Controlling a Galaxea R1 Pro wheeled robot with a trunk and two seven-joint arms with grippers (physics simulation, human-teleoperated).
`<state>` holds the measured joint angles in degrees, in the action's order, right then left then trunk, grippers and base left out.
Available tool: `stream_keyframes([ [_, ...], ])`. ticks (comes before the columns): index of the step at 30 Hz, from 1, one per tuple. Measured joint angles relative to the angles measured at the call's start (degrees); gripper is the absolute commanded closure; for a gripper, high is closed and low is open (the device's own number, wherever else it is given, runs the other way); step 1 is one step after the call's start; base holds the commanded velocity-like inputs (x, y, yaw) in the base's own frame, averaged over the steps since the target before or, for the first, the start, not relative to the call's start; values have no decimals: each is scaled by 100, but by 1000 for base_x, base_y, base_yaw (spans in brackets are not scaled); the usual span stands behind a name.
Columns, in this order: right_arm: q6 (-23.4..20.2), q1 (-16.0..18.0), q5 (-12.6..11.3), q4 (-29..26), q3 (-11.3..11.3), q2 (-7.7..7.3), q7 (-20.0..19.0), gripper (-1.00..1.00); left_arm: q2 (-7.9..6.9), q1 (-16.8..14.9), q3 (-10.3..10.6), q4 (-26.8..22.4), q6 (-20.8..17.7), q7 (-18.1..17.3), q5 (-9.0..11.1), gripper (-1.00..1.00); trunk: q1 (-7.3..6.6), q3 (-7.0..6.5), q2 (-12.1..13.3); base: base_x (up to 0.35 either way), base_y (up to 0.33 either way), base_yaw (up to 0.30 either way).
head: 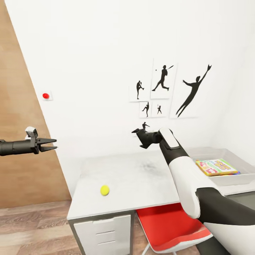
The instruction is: Put all the toys in the child's room - the three board games (two on the bed and one on the table), the two jigsaw puzzles on the table, and the tennis ball on the table - inside the toy box on the table in the child's room.
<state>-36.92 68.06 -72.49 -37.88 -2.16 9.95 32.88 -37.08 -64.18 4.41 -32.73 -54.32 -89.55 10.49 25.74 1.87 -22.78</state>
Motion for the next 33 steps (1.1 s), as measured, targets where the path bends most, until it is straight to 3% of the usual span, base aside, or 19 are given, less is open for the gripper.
stream_keyframes([
  [3, -243, 0, 2, 4, -3, 0, 1, -100, -22, 8, -2, 134, 54, 5, -11, -100, 0, 0, 0, 0, 0, 286],
  [14, -356, -13, 65, 59, 21, 0, 167, -100, -126, 19, 20, 689, 434, 205, -22, -100, 0, 0, 0, 0, 0, 294],
  [20, -403, -17, 74, 74, 37, 1, 611, -100, -132, 20, 56, 822, 467, 987, -36, -100, 0, 0, 0, 0, 0, 291],
  [23, -411, -17, 72, 77, 40, 1, 871, -100, -102, 20, 64, 943, 462, 1683, -92, -100, 0, 0, 0, 0, 0, 170],
  [27, -417, -21, 81, 79, 43, 1, 1038, -100, -60, 19, 61, 1062, 459, 2444, -174, -100, 0, 0, 0, 0, 0, 62],
  [33, -430, -78, 90, 77, 91, 2, 1143, -100, 3, 28, 58, 1188, 503, 3210, -216, -100, 0, 4, 0, 0, 0, -7],
])
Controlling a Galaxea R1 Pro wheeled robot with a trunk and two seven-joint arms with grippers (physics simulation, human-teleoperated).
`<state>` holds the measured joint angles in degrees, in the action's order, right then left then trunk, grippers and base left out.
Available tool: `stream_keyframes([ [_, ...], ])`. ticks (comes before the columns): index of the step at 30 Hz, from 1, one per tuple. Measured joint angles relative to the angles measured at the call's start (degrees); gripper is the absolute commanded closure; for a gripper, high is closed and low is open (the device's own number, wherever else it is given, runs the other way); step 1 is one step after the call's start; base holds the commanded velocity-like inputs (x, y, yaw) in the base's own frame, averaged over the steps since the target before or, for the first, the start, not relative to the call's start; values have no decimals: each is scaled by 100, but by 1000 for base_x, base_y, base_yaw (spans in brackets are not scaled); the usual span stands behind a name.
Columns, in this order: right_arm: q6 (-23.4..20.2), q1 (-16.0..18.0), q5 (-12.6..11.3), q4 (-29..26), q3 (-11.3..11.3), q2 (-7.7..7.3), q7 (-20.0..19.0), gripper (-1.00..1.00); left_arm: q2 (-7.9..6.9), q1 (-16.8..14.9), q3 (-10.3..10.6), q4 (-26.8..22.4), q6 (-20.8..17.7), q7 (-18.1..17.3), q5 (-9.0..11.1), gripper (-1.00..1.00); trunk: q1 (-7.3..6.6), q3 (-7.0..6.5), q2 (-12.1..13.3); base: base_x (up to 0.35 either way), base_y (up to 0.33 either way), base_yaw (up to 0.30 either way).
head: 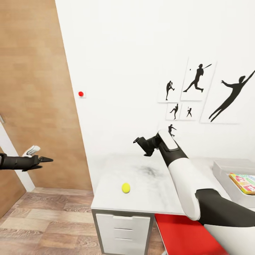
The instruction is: Put all the toys in the child's room - the three board games (two on the bed and one on the table), the two jigsaw puzzles on the table, and the tennis ball on the table - inside the toy box on the table in the child's room.
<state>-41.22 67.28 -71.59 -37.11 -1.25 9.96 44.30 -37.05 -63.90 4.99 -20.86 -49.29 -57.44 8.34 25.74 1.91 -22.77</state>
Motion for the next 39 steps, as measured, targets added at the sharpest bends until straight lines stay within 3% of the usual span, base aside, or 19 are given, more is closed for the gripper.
stream_keyframes([
  [2, 0, -29, 2, -1, 74, 1, 14, -100, 8, 9, -1, 29, 82, 102, -4, -100, 0, 9, 0, 0, 0, -97],
  [9, 14, -74, 17, -2, 723, 3, 35, -100, 20, 29, 1, 311, 646, 311, -58, -100, 0, 57, 0, 0, 64, -127],
  [12, 15, -78, 21, -2, 877, 3, 38, -100, 24, 31, 1, 393, 746, 499, -173, -100, 0, 76, 0, 0, 177, -69],
  [19, 10, -80, 25, -2, 1036, 3, 128, -100, 72, 33, -2, 462, 939, 1111, -433, -100, 0, 87, 0, 0, 75, -18],
  [29, 18, -82, 17, 2, 1322, 3, 477, -100, 166, 30, -1, 961, 1487, 1866, -497, -100, 0, 89, -1, 5, 218, -2],
  [39, 59, -81, 12, 18, 1555, 3, 540, -100, 209, 35, 0, 1286, 1905, 2250, -504, -100, 0, 89, 0, 29, 104, 0],
])
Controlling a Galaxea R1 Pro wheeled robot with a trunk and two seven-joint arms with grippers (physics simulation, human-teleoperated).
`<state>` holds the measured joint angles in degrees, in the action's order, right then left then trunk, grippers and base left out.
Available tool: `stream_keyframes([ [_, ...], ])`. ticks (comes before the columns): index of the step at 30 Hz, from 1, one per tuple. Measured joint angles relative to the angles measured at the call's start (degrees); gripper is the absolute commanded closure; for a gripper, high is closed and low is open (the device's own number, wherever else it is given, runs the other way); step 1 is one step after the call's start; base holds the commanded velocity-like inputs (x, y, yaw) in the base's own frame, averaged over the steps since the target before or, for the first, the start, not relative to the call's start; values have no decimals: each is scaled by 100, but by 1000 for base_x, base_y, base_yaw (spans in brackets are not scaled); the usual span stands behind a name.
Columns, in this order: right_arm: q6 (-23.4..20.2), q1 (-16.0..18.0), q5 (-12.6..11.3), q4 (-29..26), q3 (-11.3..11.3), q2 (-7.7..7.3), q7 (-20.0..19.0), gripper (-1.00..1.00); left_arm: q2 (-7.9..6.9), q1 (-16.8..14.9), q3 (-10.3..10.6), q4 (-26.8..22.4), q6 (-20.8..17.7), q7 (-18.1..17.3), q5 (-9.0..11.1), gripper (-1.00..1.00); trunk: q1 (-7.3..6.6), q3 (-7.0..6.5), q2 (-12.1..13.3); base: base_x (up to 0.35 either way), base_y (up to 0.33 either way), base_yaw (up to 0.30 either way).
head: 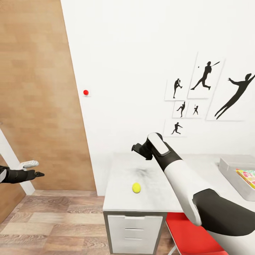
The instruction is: Put all the toys in the child's room - the three board games (two on the bed and one on the table), the two jigsaw puzzles on the table, and the tennis ball on the table - inside the toy box on the table in the child's room.
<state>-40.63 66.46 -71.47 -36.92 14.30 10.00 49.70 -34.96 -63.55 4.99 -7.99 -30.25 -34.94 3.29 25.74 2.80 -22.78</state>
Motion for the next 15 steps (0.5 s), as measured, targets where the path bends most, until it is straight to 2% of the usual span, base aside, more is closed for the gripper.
stream_keyframes([
  [9, -1, -13, -2, 26, 88, 0, 5, -100, 114, 154, -6, 38, 207, 295, -1, -100, 0, 0, 0, 3, 9, 17],
  [15, -11, -65, 2, 369, 97, 0, 24, -100, 365, 321, -8, 43, 348, 545, 0, -100, 0, 1, 1, 0, 1, 200],
])
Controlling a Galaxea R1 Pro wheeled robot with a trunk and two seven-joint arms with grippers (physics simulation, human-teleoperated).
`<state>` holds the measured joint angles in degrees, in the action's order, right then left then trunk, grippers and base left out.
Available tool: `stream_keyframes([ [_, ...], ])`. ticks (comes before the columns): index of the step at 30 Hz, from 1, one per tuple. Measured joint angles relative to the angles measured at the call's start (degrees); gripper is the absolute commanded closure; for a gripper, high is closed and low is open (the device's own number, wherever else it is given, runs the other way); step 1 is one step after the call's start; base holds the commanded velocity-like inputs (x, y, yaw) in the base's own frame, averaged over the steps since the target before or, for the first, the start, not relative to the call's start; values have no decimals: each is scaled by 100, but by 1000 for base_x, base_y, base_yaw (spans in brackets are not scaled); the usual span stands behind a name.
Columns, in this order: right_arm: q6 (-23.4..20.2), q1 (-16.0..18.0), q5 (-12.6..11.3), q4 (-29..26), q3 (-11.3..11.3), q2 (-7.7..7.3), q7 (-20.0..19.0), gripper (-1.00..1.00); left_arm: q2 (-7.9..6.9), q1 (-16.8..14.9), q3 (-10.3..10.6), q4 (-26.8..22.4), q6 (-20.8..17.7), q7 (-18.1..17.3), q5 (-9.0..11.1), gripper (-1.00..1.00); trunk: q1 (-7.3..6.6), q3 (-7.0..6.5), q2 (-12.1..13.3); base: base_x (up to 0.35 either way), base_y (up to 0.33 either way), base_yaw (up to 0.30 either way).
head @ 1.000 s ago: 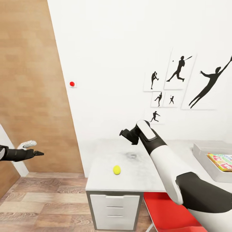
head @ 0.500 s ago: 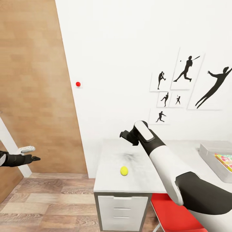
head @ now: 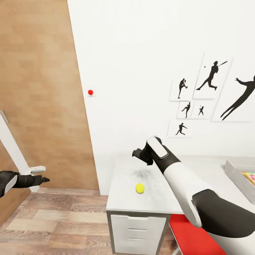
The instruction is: Put all the toys in the child's room - the three board games (two on the bed and one on the table), the two jigsaw puzzles on the table, and the tennis ball on the table - inside the toy box on the table in the child's room.
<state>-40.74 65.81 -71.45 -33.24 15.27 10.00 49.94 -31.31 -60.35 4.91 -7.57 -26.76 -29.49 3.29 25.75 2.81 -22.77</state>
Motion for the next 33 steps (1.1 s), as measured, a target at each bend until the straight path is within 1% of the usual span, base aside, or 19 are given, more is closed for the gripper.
stream_keyframes([
  [3, -5, -6, 0, 134, 0, 0, 7, -100, 77, 38, -1, 0, 25, 83, -1, -100, 0, 0, -1, 0, 0, 264],
  [6, -8, -10, 0, 224, 3, 0, 11, -100, 125, 67, -1, 0, 45, 144, 3, -100, 0, 0, -1, 0, 0, 279],
  [10, -9, -12, 0, 266, 6, 0, 12, -100, 132, 80, -1, 1, 64, 165, 10, -100, 0, 1, -1, 0, 0, 283],
  [15, -7, -13, 0, 290, 7, 0, 13, -100, 107, 87, -1, 1, 83, 134, 18, -100, 0, 12, -1, 0, 0, 252],
  [19, 0, -13, -1, 294, 22, 0, 11, -100, 104, 88, -1, 1, 88, 114, 33, -100, 0, 16, -1, 0, 0, 94],
  [24, 1, -14, -2, 295, 38, 0, 4, -100, 136, 88, -1, 1, 90, 78, 42, -100, 0, 18, -1, 0, 0, 27],
  [27, 10, -28, -2, 295, 38, 0, -2, -100, 154, 89, -1, 1, 99, -44, 47, -100, 0, 18, -1, 0, 0, 5],
  [31, -6, -185, -1, 287, 40, 0, 2, -100, 163, 88, -28, -35, 154, -433, 50, -100, 0, 19, -1, 0, 11, -115],
  [33, -8, -231, 3, 281, 42, 0, 2, -100, 165, 87, -30, -55, 177, -698, 39, -100, 0, 19, -1, 0, 128, -208],
])
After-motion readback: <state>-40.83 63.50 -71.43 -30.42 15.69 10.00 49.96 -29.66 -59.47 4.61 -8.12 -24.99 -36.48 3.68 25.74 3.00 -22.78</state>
